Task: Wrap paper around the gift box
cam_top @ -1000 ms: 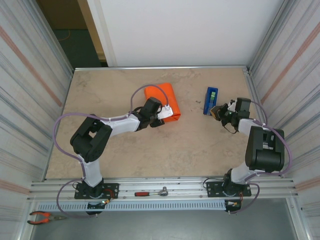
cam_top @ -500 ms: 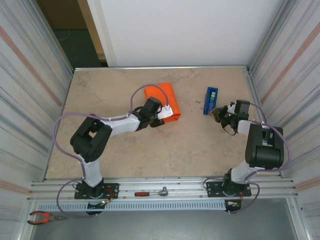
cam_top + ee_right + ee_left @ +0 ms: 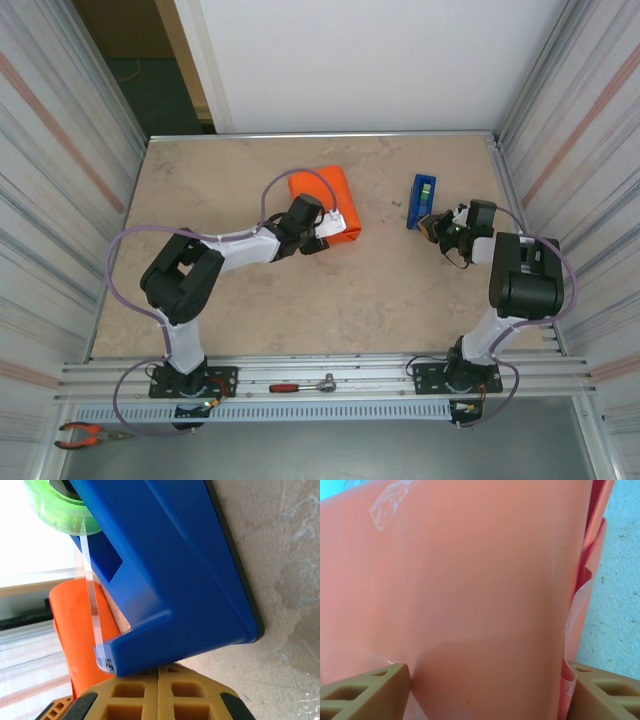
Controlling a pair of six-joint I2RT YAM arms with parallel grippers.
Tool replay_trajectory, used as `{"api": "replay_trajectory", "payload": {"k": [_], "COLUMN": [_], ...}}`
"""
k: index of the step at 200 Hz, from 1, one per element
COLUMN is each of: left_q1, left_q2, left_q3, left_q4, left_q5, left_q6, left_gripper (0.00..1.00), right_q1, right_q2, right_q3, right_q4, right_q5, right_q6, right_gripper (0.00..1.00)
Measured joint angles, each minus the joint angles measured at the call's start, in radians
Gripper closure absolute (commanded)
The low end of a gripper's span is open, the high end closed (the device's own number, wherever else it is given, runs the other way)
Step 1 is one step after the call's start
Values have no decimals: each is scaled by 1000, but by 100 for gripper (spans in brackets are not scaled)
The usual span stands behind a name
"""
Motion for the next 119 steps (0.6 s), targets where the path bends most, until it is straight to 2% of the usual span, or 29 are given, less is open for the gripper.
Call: {"api": "replay_trajectory", "payload": {"k": [63,119], "left_q1": [0,0], "left_q2": [0,0], "left_q3": [0,0], "left_q4": [0,0], "left_q5": [0,0], "left_q6": [0,0], "left_gripper": [25,26], "right_q1": [46,65], "right_q2": [100,-46], "right_q3": [-14,-27], "right_q4": [47,-15], "right_q5": [-10,-6], "right_q6": [66,42], "right_gripper": [100,100]}}
